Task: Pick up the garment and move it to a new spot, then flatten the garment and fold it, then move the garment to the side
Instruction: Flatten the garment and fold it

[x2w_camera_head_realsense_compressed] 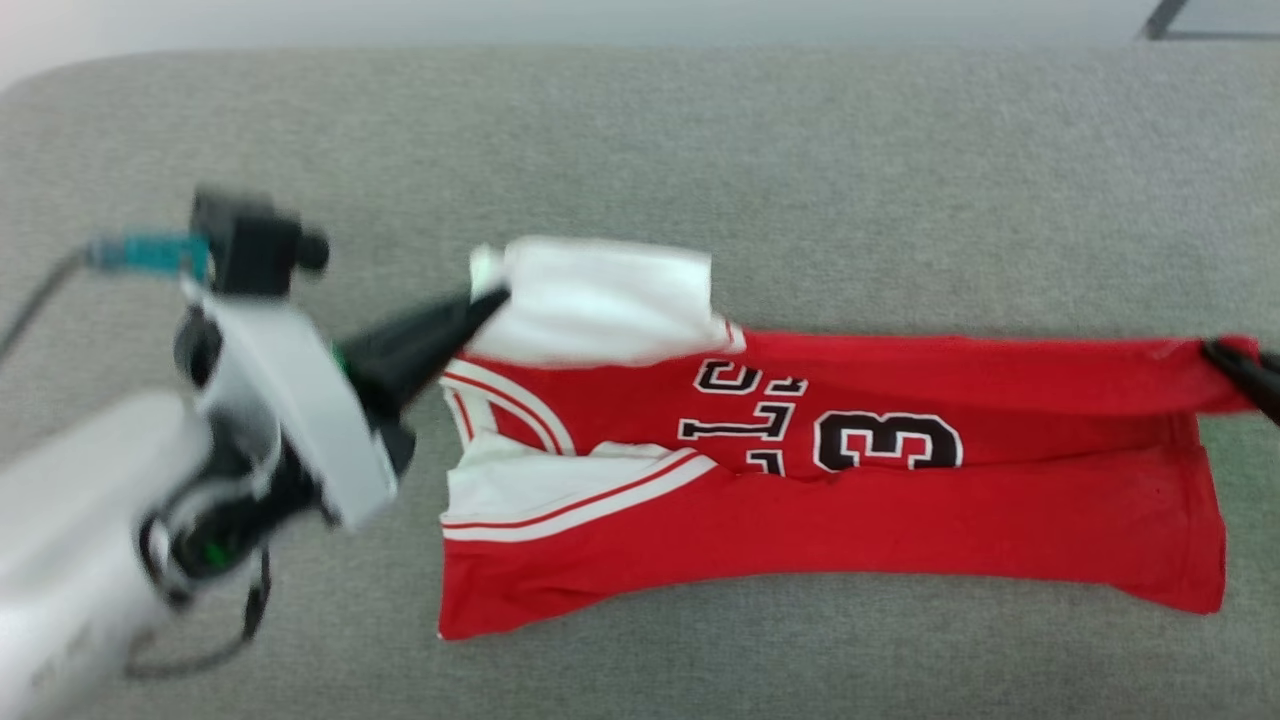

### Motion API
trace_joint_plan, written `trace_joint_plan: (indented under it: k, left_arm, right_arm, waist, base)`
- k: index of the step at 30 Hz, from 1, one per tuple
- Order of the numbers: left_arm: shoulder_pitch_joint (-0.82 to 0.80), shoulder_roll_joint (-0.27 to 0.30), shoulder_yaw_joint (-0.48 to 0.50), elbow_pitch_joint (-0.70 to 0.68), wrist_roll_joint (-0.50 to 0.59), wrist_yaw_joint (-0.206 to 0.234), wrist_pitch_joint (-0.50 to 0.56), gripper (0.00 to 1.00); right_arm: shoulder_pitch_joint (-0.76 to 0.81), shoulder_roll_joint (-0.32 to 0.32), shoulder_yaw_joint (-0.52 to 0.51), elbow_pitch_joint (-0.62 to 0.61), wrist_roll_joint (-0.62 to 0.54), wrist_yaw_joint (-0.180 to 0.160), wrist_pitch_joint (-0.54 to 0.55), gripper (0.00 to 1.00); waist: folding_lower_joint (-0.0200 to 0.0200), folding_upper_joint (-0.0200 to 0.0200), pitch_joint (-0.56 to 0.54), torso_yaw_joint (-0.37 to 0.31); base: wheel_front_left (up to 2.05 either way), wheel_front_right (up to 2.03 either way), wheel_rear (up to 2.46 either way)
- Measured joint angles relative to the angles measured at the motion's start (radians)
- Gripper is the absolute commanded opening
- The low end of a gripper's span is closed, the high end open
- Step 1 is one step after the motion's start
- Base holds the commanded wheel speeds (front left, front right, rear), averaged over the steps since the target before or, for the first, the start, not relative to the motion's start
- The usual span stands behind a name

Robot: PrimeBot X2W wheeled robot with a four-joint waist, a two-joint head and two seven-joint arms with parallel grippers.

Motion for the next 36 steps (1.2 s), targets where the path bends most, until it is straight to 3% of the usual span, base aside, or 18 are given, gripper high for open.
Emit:
trace_joint_plan:
  k: [6,9,22,29,31,32,33,34,36]
  left_arm:
    - [0.167,0.070,-0.043,-0.076,-0.001,0.000,-0.123,0.00]
    - [0.233,0.075,-0.058,-0.087,-0.004,0.000,-0.170,0.00]
    - [0.325,-0.118,-0.072,0.160,0.059,0.000,-0.235,0.00]
    - [0.321,-0.170,-0.074,0.254,0.086,-0.001,-0.244,0.03]
    - [0.321,-0.172,-0.073,0.261,0.089,-0.001,-0.244,0.33]
    - [0.322,-0.172,-0.070,0.262,0.089,-0.001,-0.244,0.49]
    - [0.325,-0.172,-0.066,0.260,0.090,-0.001,-0.244,0.84]
    - [0.329,-0.172,-0.059,0.257,0.091,-0.001,-0.244,1.00]
    - [0.343,-0.166,-0.039,0.241,0.093,-0.001,-0.243,1.00]
  right_arm:
    - [0.171,-0.002,-0.107,-0.077,-0.010,0.000,0.012,0.00]
    - [0.235,0.017,-0.156,-0.100,-0.030,0.000,0.014,0.00]
    - [0.321,0.155,-0.233,-0.040,-0.164,0.000,-0.043,0.00]
    - [0.285,0.185,-0.212,0.010,-0.205,0.000,-0.087,0.00]
    - [0.276,0.195,-0.209,0.014,-0.210,0.000,-0.101,0.43]
    - [0.276,0.198,-0.207,0.014,-0.212,0.000,-0.105,0.88]
    - [0.276,0.199,-0.205,0.011,-0.215,0.000,-0.105,1.00]
    - [0.277,0.199,-0.202,0.006,-0.215,0.000,-0.104,1.00]
    - [0.281,0.200,-0.202,-0.012,-0.214,0.000,-0.101,1.00]
  waist:
    - [0.0000,0.0000,-0.027,0.025]
    - [0.0000,0.0000,-0.023,0.028]
    - [0.0000,0.0000,0.028,0.055]
    - [0.0000,0.0000,0.034,0.051]
    - [0.0000,0.0000,0.029,0.047]
    - [0.0000,0.0000,0.025,0.045]
    - [0.0000,0.0000,0.020,0.044]
    - [0.0000,0.0000,0.014,0.043]
    - [0.0000,0.0000,0.001,0.041]
  base:
    - [0.00,0.00,0.00]
    - [0.00,0.00,0.00]
    - [0.00,0.00,0.00]
    - [0.00,0.00,0.00]
    - [0.00,0.00,0.00]
    - [0.00,0.00,0.00]
    - [0.00,0.00,0.00]
    - [0.00,0.00,0.00]
    - [0.00,0.00,0.00]
